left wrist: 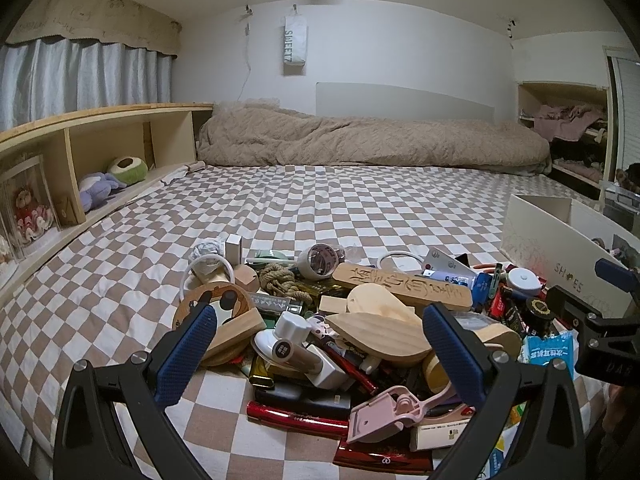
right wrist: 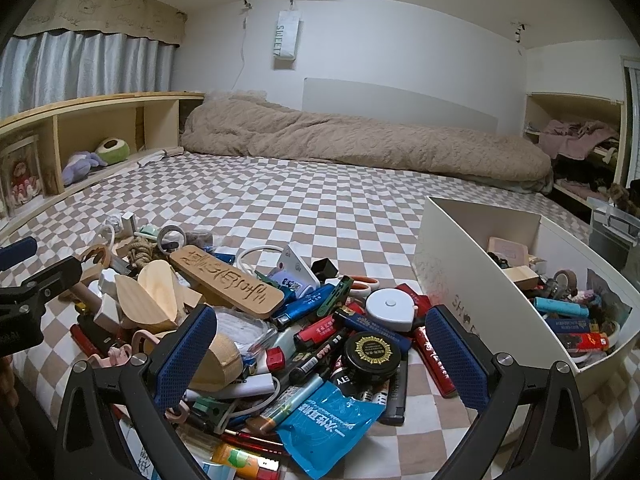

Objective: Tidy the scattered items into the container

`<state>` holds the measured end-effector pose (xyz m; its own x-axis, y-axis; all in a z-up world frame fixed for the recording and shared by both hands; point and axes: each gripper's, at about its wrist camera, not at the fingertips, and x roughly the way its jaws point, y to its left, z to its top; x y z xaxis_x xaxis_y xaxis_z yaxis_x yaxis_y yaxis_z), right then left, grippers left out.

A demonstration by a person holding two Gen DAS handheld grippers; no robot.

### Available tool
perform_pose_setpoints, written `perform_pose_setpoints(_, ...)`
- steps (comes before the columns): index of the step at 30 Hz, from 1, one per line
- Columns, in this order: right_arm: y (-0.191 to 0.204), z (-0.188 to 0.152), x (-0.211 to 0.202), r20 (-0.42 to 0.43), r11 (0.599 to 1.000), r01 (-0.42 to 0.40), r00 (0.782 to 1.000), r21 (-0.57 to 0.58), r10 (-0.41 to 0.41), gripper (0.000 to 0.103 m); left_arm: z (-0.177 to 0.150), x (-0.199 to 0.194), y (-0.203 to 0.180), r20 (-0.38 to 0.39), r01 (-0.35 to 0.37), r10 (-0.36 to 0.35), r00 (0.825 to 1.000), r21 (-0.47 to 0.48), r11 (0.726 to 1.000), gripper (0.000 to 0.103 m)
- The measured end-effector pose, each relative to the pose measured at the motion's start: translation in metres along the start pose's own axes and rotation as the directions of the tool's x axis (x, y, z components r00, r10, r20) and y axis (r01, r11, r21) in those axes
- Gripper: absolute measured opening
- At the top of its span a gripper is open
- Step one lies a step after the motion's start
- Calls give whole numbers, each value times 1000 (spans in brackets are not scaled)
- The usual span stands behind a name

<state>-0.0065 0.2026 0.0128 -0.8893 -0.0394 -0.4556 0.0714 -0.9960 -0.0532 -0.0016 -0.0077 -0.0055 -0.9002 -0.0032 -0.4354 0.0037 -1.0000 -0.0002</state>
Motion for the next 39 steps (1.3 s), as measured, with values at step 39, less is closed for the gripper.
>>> perform_pose_setpoints(39,-73,5,-10,-20,946,-67,997,316,77,103,-95,-21,-113,-355,144,-133,925,6,990,103)
